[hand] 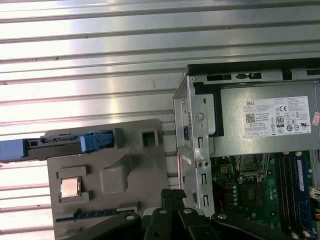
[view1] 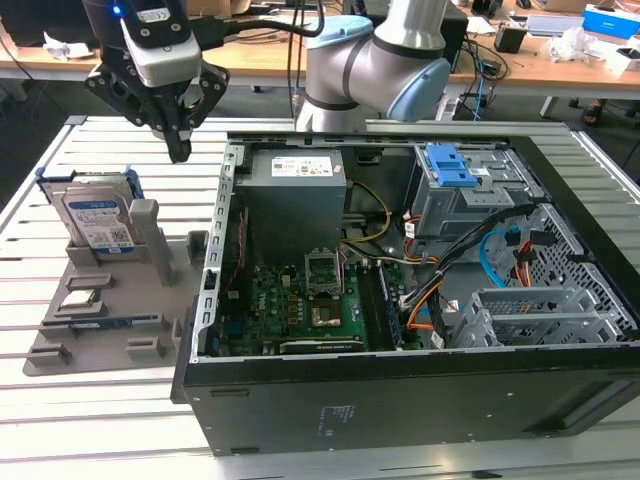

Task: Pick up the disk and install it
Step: 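Reach for the disk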

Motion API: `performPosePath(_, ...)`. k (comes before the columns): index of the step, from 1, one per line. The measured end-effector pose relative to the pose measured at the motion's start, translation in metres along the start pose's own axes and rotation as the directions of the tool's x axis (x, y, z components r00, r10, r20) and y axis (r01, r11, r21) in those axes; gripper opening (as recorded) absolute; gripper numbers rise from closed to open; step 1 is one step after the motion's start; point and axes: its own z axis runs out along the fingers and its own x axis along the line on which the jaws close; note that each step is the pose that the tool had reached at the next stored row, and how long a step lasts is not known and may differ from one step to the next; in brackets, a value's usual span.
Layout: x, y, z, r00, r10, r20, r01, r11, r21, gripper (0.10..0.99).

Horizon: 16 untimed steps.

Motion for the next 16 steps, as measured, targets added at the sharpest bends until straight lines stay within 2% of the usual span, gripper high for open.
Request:
performPosePath(15, 0.0317, -0.0024, -0.0009, 1.0, 0.0, 0.0, 0.0, 1.0, 0.0, 0.106)
performPosePath(16, 0.0356, -0.0027, -0.001, 1.0, 0.0, 0.0, 0.0, 1.0, 0.0, 0.106)
